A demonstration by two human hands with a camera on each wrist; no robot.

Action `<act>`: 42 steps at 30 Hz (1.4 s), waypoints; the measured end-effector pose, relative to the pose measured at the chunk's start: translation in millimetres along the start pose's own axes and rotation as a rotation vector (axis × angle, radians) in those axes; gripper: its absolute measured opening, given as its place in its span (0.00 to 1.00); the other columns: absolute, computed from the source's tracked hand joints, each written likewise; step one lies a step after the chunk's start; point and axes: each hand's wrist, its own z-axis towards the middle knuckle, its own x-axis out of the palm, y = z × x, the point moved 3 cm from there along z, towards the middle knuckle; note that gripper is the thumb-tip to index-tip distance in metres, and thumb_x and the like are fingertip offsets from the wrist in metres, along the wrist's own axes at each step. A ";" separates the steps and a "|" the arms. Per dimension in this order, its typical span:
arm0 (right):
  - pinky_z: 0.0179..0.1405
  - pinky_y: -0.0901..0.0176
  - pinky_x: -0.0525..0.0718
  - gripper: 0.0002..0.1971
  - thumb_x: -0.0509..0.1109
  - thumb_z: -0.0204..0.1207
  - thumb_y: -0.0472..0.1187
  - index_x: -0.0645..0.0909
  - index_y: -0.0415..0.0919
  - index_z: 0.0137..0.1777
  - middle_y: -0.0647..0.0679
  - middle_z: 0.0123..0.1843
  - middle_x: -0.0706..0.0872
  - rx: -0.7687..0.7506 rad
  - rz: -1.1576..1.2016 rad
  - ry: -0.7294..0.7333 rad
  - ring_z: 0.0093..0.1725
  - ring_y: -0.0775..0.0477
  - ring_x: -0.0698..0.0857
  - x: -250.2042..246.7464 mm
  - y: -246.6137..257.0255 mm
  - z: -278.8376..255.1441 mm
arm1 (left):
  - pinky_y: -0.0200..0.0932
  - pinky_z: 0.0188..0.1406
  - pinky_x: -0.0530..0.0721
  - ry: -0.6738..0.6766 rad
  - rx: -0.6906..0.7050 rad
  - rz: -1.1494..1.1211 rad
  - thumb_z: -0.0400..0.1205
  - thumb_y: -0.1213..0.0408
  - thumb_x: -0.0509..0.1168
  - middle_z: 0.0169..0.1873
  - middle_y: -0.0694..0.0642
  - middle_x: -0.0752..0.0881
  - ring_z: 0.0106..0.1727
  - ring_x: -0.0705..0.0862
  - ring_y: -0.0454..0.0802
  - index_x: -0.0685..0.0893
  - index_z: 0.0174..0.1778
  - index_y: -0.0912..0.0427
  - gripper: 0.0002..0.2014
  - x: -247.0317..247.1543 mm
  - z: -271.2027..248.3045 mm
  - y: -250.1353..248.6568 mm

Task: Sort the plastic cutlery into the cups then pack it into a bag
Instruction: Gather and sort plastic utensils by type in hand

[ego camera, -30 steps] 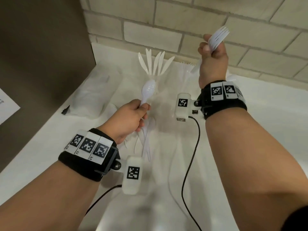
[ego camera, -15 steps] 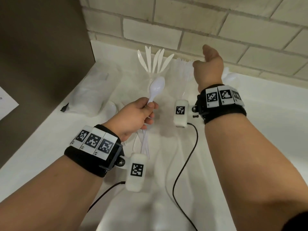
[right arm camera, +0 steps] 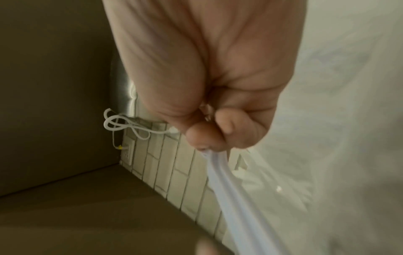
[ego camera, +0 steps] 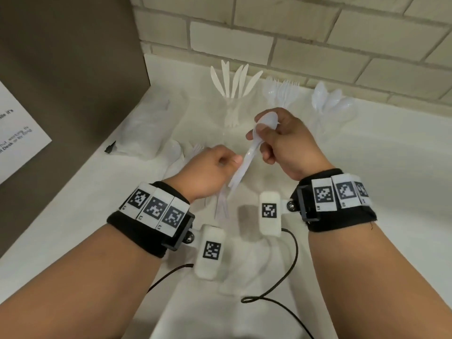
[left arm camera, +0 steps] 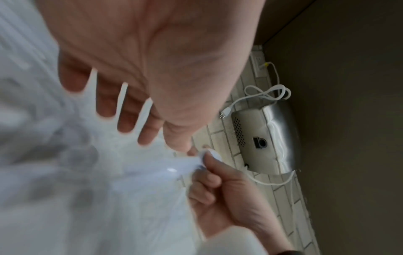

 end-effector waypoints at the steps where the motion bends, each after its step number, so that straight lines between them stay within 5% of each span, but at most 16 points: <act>1: 0.19 0.60 0.72 0.07 0.60 0.83 0.31 0.76 0.43 0.51 0.38 0.42 0.89 -0.025 -0.005 -0.040 0.19 0.50 0.74 -8.9 3.5 0.7 | 0.49 0.63 0.75 -0.082 -0.054 0.119 0.81 0.40 0.58 0.64 0.55 0.77 0.66 0.76 0.55 0.75 0.69 0.51 0.25 -6.3 1.7 7.4; 3: 0.18 0.60 0.72 0.08 0.60 0.83 0.31 0.75 0.45 0.50 0.39 0.43 0.89 -0.083 -0.029 -0.144 0.19 0.51 0.74 -30.3 14.8 2.2 | 0.58 0.71 0.67 -0.170 -0.230 0.277 0.74 0.30 0.58 0.75 0.59 0.66 0.76 0.64 0.61 0.62 0.78 0.49 0.39 -13.5 1.0 22.8; 7: 0.22 0.61 0.75 0.10 0.60 0.79 0.33 0.73 0.52 0.47 0.40 0.45 0.88 -0.288 -0.147 -0.439 0.27 0.52 0.80 -81.6 36.2 10.3 | 0.66 0.74 0.62 -0.060 -0.443 0.405 0.65 0.21 0.54 0.80 0.65 0.52 0.80 0.54 0.65 0.39 0.82 0.45 0.56 -4.5 -1.2 47.4; 11: 0.38 0.49 0.85 0.13 0.52 0.76 0.33 0.69 0.55 0.47 0.50 0.42 0.84 -0.489 -0.259 -0.758 0.39 0.50 0.83 -125.8 46.5 17.1 | 0.70 0.74 0.62 0.010 -0.443 0.449 0.59 0.18 0.56 0.81 0.67 0.47 0.81 0.51 0.66 0.33 0.80 0.43 0.61 7.6 12.4 43.0; 14: 0.47 0.45 0.85 0.14 0.50 0.76 0.33 0.68 0.57 0.47 0.55 0.39 0.81 -0.463 -0.311 -0.821 0.41 0.50 0.81 -139.1 39.3 31.5 | 0.69 0.74 0.64 0.055 -0.400 0.504 0.64 0.25 0.63 0.80 0.66 0.50 0.80 0.52 0.67 0.34 0.81 0.47 0.60 13.6 18.0 33.2; 19: 0.34 0.74 0.73 0.15 0.48 0.78 0.30 0.72 0.38 0.57 0.48 0.42 0.79 -0.342 -0.519 -0.729 0.40 0.49 0.76 -138.8 17.2 54.6 | 0.64 0.70 0.69 0.039 -0.337 0.557 0.74 0.41 0.65 0.76 0.62 0.60 0.76 0.61 0.64 0.41 0.82 0.51 0.49 19.6 22.0 21.0; 22: 0.36 0.59 0.72 0.16 0.47 0.84 0.35 0.72 0.34 0.64 0.42 0.46 0.81 -0.165 -0.629 -0.684 0.42 0.44 0.77 -139.4 4.4 65.9 | 0.62 0.69 0.69 0.027 -0.345 0.571 0.76 0.44 0.64 0.75 0.64 0.61 0.74 0.62 0.64 0.43 0.82 0.51 0.46 21.8 22.5 20.4; 26: 0.46 0.62 0.73 0.17 0.57 0.83 0.39 0.70 0.38 0.71 0.39 0.56 0.85 0.013 -0.724 -0.625 0.57 0.40 0.84 -141.5 -0.9 73.0 | 0.62 0.67 0.70 -0.003 -0.370 0.547 0.78 0.47 0.63 0.71 0.66 0.62 0.72 0.63 0.64 0.47 0.80 0.52 0.41 22.1 25.7 22.1; 29: 0.51 0.69 0.69 0.25 0.65 0.78 0.36 0.68 0.38 0.75 0.39 0.70 0.78 -0.024 -0.800 -0.639 0.66 0.42 0.80 -138.0 6.0 69.6 | 0.61 0.65 0.70 -0.022 -0.374 0.559 0.79 0.49 0.62 0.70 0.65 0.63 0.71 0.64 0.63 0.49 0.79 0.51 0.38 23.7 28.6 22.6; 33: 0.48 0.75 0.67 0.19 0.64 0.77 0.33 0.75 0.37 0.68 0.38 0.70 0.76 -0.218 -0.810 -0.639 0.56 0.50 0.80 -105.1 16.9 55.9 | 0.61 0.63 0.71 -0.031 -0.393 0.582 0.81 0.57 0.62 0.69 0.65 0.62 0.71 0.63 0.63 0.48 0.80 0.50 0.36 27.3 32.4 22.5; 37: 0.65 0.64 0.71 0.18 0.59 0.81 0.32 0.79 0.36 0.69 0.41 0.71 0.80 -0.024 -0.987 -0.130 0.70 0.41 0.78 -41.2 -8.2 54.1 | 0.62 0.66 0.72 -0.008 -0.399 0.585 0.79 0.68 0.60 0.69 0.66 0.62 0.71 0.63 0.64 0.46 0.81 0.50 0.38 29.2 34.1 17.5; 39: 0.74 0.55 0.72 0.23 0.57 0.82 0.33 0.69 0.37 0.78 0.41 0.79 0.70 0.133 -1.003 0.143 0.76 0.41 0.72 -10.4 -28.1 49.4 | 0.62 0.66 0.72 0.009 -0.394 0.589 0.77 0.74 0.56 0.69 0.66 0.62 0.71 0.63 0.64 0.46 0.81 0.50 0.39 29.3 33.0 15.0; 42: 0.70 0.56 0.75 0.31 0.57 0.82 0.33 0.53 0.40 0.85 0.42 0.83 0.64 0.242 -0.872 0.246 0.77 0.41 0.71 16.3 -42.9 45.1 | 0.62 0.65 0.71 0.028 -0.375 0.583 0.76 0.75 0.53 0.69 0.66 0.61 0.71 0.62 0.64 0.45 0.82 0.50 0.40 28.4 31.0 14.7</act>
